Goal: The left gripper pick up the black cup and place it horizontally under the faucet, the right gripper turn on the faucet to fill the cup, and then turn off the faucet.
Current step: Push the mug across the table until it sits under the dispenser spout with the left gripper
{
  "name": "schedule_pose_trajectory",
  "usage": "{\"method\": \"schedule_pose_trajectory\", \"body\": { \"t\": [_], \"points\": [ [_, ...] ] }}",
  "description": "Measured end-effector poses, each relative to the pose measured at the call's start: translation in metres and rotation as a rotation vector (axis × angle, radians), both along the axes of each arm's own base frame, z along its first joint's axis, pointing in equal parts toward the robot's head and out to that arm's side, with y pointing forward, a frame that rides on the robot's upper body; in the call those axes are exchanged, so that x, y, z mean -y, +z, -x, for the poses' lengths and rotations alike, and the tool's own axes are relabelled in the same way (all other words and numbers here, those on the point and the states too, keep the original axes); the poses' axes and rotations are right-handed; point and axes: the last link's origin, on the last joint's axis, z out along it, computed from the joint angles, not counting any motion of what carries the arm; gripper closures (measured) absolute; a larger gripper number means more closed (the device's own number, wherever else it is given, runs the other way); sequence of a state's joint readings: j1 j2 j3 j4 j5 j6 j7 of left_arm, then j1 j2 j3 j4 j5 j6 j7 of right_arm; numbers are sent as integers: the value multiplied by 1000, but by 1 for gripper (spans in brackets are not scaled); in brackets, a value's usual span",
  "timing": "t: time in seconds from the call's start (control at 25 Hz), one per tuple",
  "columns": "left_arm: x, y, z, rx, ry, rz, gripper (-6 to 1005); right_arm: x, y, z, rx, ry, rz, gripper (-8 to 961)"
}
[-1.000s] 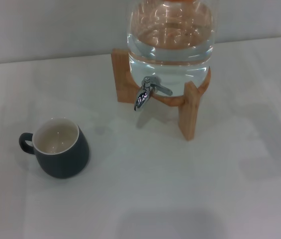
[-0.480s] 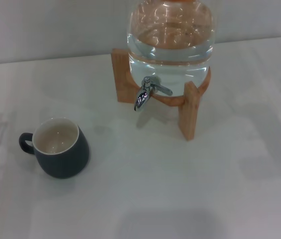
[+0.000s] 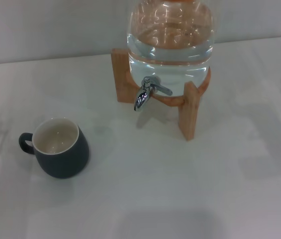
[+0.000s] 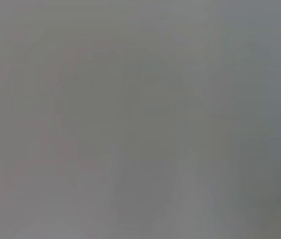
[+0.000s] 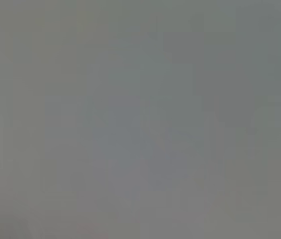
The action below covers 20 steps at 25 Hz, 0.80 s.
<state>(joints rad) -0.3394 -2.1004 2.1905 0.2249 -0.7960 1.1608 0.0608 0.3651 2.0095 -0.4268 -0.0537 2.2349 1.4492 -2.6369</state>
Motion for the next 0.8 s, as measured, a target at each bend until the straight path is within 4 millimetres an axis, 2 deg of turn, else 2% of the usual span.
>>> {"method": "schedule_pose_trajectory", "body": {
  "t": [0.32,0.8],
  "points": [
    [14,-12,-2,-41,-20,44,137,-1,-2,-1,2,-10,15,110],
    [20,-17,-1,-58,-13,58,138,-2,-3,-1,4,-9,23,110]
  ]
}}
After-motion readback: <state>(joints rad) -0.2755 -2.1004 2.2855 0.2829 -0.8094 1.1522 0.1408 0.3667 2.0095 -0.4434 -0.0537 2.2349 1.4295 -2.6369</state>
